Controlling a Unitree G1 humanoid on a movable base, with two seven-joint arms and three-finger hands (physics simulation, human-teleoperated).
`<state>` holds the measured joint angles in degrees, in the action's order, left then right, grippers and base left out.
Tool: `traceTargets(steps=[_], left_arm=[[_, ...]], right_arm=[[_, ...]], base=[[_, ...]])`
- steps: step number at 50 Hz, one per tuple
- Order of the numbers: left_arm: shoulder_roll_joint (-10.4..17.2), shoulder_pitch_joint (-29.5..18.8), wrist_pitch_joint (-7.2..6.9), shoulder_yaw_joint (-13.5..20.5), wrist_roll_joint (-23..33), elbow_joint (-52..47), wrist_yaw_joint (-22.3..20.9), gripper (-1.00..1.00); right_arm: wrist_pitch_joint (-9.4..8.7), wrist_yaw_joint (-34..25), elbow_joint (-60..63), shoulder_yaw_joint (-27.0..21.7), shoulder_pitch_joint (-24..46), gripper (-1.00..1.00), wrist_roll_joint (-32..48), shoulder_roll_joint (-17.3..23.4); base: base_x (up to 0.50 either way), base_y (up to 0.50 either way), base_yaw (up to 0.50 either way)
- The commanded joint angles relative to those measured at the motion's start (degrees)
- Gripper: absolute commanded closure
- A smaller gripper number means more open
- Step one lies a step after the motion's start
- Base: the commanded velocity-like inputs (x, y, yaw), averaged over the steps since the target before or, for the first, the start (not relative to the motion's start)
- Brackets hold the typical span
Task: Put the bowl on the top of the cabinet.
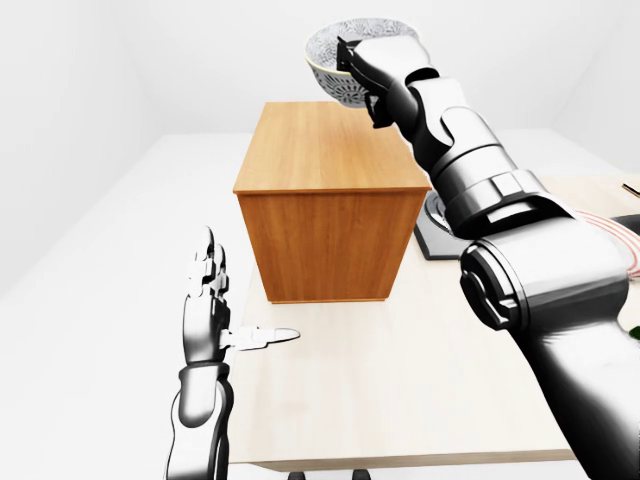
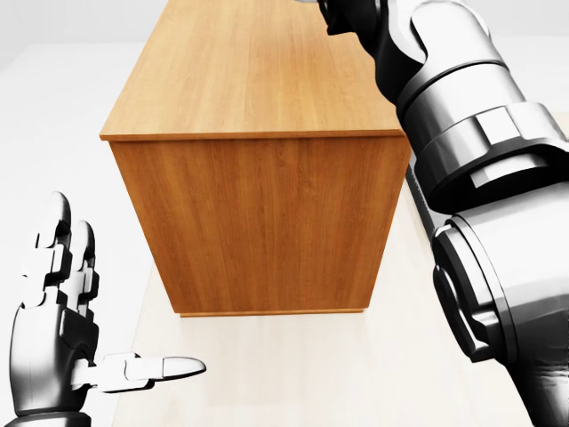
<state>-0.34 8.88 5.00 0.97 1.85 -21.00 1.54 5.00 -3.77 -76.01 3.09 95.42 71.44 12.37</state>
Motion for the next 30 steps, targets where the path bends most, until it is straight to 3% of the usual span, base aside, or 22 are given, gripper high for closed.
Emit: traceTargets(steps=[1, 30], left_arm=[[-0.03, -0.08, 0.00, 0.09, -0.05, -0.32, -0.02, -1.00], [0.00, -0.03, 0.00, 0.04, -0.05, -0.01, -0.05, -1.00]], right_arm=[[0.00, 1.55, 1.14, 0.50, -1.96, 1.00, 2.57, -1.99], [0.00, 3.16, 1.48, 1.36, -6.01, 1.00, 3.79, -4.47]], base=[[0.00, 0.00, 0.00], [0.00, 0.00, 0.00]])
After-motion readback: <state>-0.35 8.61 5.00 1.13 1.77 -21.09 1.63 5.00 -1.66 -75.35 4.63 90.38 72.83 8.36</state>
